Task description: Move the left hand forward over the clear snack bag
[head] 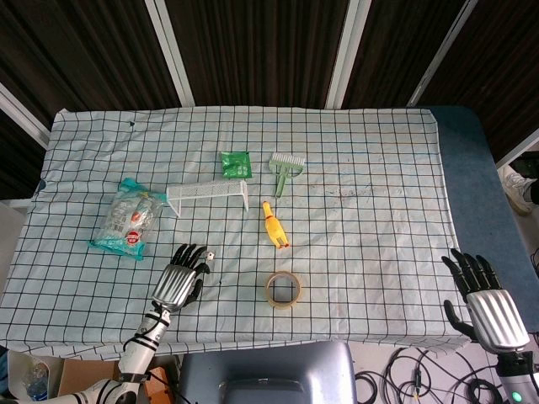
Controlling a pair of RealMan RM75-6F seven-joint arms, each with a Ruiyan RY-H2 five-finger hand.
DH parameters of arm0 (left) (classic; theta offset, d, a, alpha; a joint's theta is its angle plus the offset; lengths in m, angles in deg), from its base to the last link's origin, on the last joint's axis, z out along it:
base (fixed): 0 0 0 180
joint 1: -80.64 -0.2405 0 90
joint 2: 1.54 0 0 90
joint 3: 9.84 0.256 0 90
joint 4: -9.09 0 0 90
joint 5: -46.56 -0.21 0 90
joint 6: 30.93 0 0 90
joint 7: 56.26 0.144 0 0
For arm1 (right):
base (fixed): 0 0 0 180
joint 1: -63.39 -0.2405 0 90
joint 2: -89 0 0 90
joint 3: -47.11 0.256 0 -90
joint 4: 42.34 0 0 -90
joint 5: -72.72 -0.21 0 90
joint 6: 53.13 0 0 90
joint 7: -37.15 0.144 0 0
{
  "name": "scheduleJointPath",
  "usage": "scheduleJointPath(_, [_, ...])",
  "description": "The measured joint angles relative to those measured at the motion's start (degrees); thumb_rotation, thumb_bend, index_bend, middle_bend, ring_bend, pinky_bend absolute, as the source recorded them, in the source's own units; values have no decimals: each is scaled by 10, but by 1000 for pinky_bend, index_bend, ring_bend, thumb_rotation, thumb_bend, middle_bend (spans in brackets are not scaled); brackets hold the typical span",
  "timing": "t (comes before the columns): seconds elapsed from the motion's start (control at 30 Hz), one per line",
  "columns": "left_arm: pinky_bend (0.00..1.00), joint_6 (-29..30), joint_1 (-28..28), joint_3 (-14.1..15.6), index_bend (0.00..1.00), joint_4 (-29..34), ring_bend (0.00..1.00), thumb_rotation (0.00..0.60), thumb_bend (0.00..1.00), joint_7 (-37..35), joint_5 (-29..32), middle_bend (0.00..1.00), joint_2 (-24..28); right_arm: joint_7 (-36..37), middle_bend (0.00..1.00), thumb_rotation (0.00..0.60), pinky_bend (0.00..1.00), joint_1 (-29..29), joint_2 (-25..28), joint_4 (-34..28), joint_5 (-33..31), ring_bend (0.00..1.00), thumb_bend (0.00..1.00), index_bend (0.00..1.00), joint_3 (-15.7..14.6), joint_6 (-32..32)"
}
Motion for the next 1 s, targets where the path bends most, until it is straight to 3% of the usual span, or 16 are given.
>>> scheduleJointPath(0.4, [1,-13,16,-9,401,-33,0,600,611,11,18,91,-16,13,0,600,0,3,6,0,-4,0,434,0,3,10])
scheduleJointPath(0.47, [2,-20,23,-18,346,-40,0,600,606,9,25,90,-19,16,0,600,0,4,8,1,-6,0,434,0,4,12])
scheduleJointPath(0.53, [2,-24,34,-26,218,-51,0,600,599,9,26,90,-24,23,0,600,0,5,9,0,-8,0,434,0,6,14])
scheduleJointPath(0.63, [2,-25,51,-39,102,-84,0,600,599,18,25,77,-34,33,0,600,0,6,12,-1,-10,0,434,0,7,18])
scheduleJointPath(0.77, [0,-21,78,-71,0,-136,0,600,603,53,32,50,-51,39,0,600,0,10,16,-1,-6,0,433,0,8,30])
scheduleJointPath(0.9, [9,23,93,-120,0,-150,5,600,602,103,37,84,-50,60,0,600,0,18,22,3,4,0,433,0,6,51])
scheduleJointPath(1.0, [30,96,84,-127,0,-106,21,600,568,109,19,108,-25,62,0,600,0,20,25,5,13,0,434,0,2,52])
